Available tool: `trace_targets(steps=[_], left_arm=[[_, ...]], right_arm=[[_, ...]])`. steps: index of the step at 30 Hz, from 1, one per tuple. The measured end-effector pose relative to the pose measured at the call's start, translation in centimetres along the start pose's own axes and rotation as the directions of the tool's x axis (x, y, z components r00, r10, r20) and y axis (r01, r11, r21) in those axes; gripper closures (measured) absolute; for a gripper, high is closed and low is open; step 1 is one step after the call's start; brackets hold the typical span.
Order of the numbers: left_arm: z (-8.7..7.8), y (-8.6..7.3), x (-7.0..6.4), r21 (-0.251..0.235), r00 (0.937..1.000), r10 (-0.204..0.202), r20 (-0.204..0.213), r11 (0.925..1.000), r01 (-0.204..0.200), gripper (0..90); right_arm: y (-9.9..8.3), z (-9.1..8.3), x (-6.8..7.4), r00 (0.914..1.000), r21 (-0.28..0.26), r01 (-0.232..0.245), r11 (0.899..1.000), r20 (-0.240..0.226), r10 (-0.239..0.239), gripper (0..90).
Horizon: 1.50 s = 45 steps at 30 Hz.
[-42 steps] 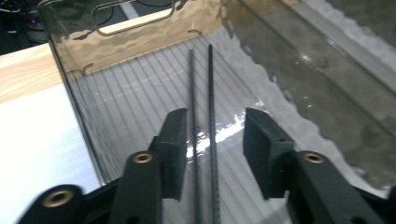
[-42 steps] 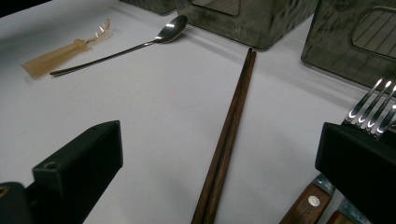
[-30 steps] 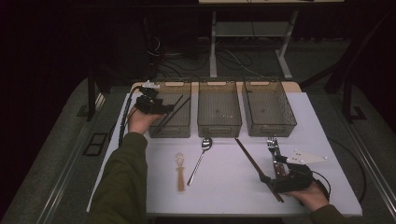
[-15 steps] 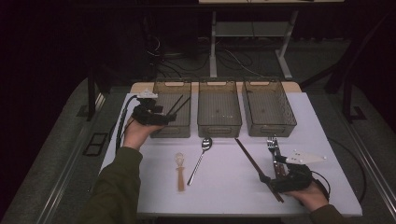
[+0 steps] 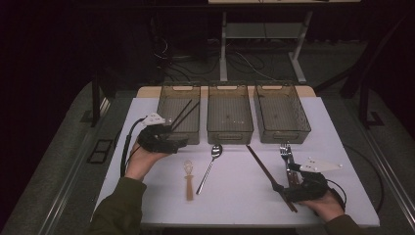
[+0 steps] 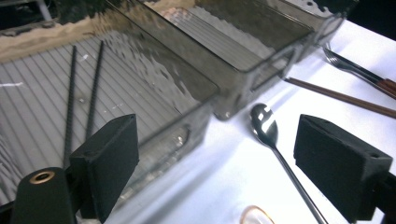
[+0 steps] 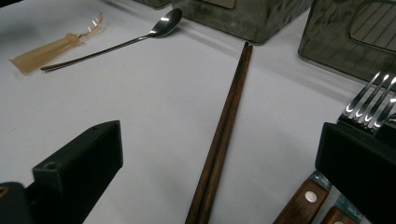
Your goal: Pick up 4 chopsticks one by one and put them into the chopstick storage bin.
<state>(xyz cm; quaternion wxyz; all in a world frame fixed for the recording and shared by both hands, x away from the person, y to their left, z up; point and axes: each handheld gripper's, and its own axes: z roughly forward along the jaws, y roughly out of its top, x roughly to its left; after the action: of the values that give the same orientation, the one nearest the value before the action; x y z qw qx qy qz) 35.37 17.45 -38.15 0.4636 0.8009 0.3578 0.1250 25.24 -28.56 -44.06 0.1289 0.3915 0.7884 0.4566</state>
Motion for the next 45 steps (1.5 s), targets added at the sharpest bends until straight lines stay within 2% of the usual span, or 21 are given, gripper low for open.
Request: trace_targets(steps=[5,10,13,17,22,29,36,41,43,45], left_arm=[[-0.5,-1.2,-0.9,0.009,0.9994,0.033,-0.007,0.9994,-0.033,8.8],[-0.9,-2.6,-1.8,0.005,0.9993,0.035,0.011,0.9994,-0.035,4.2],[-1.0,-3.6,-2.4,0.020,0.9989,0.035,0.032,0.9992,-0.035,0.0],[-1.1,-5.0,-3.0,0.041,0.9968,0.066,0.046,0.9969,-0.068,0.0],[-1.3,-6.2,-3.6,0.018,0.9961,0.062,0.063,0.9978,-0.064,0.0],[-1.3,-7.2,-4.6,-0.010,0.9926,0.060,0.106,0.9982,-0.059,0.0],[-1.2,-7.9,-5.5,0.012,0.9914,0.081,0.103,0.9965,-0.083,0.0],[-0.9,-7.9,-5.5,0.048,0.9909,0.068,0.116,0.9961,-0.074,0.0],[-0.9,-7.9,-5.5,0.047,0.9910,0.069,0.115,0.9961,-0.074,0.0],[-1.0,-7.9,-5.6,0.044,0.9898,0.079,0.118,0.9954,-0.085,0.0]], right_arm=[[0.0,0.0,0.0,1.0000,0.001,0.002,1.000,0.002,-0.002,0.6],[0.0,-0.1,0.0,1.0000,-0.004,0.006,1.000,0.002,-0.006,0.5],[0.0,-0.1,0.0,1.0000,-0.004,0.005,1.000,0.001,-0.005,0.5],[0.0,-0.1,0.1,1.0000,0.004,0.004,1.000,0.004,-0.004,0.5],[0.0,0.0,0.1,1.0000,0.004,0.005,1.000,0.006,-0.005,0.5],[0.0,0.0,0.0,1.0000,0.006,0.004,1.000,0.007,-0.004,0.5],[0.1,-0.2,0.1,0.9999,0.007,-0.007,1.000,0.013,0.007,0.6],[0.4,-0.5,0.1,0.9998,0.023,-0.016,1.000,0.011,0.016,0.6],[0.4,-0.6,0.1,0.9998,0.031,-0.020,0.999,0.010,0.019,1.0],[0.5,-0.7,0.1,0.9999,0.038,-0.013,0.999,0.007,0.013,7.9]])
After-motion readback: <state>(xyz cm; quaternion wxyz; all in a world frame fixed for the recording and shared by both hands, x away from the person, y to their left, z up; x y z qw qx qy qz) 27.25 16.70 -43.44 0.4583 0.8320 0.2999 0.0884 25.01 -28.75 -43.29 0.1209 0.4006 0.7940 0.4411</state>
